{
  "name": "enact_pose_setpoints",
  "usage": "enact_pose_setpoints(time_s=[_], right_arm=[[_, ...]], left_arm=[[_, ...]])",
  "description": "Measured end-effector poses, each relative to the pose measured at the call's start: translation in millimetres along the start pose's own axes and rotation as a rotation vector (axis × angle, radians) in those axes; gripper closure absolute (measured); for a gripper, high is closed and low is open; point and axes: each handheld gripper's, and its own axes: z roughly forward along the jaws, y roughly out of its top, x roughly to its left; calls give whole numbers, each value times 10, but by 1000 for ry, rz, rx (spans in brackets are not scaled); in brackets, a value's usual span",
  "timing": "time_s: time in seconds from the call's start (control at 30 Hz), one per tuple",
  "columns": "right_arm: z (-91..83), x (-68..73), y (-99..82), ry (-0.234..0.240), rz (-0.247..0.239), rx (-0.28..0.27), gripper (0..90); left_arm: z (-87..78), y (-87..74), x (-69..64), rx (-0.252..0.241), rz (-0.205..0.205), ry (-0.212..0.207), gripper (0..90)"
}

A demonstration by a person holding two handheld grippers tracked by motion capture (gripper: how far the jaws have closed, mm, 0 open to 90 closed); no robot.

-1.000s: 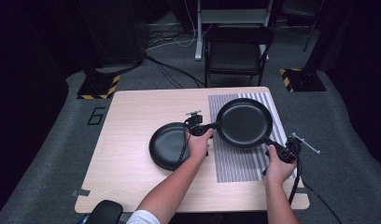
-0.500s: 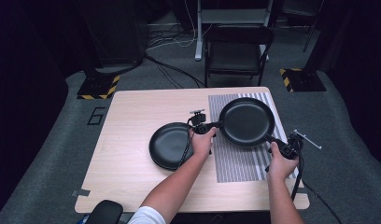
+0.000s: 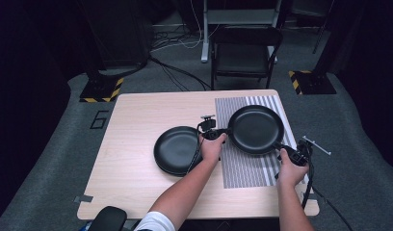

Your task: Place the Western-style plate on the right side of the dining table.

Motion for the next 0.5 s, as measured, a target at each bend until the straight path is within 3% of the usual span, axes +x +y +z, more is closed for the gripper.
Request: enact_pose_setpoints(time_s=[0.5], right_arm=[[102,-136,-39,-2,49,24,811]], left_arm=[[99,-42,16,28,-7,39,807]])
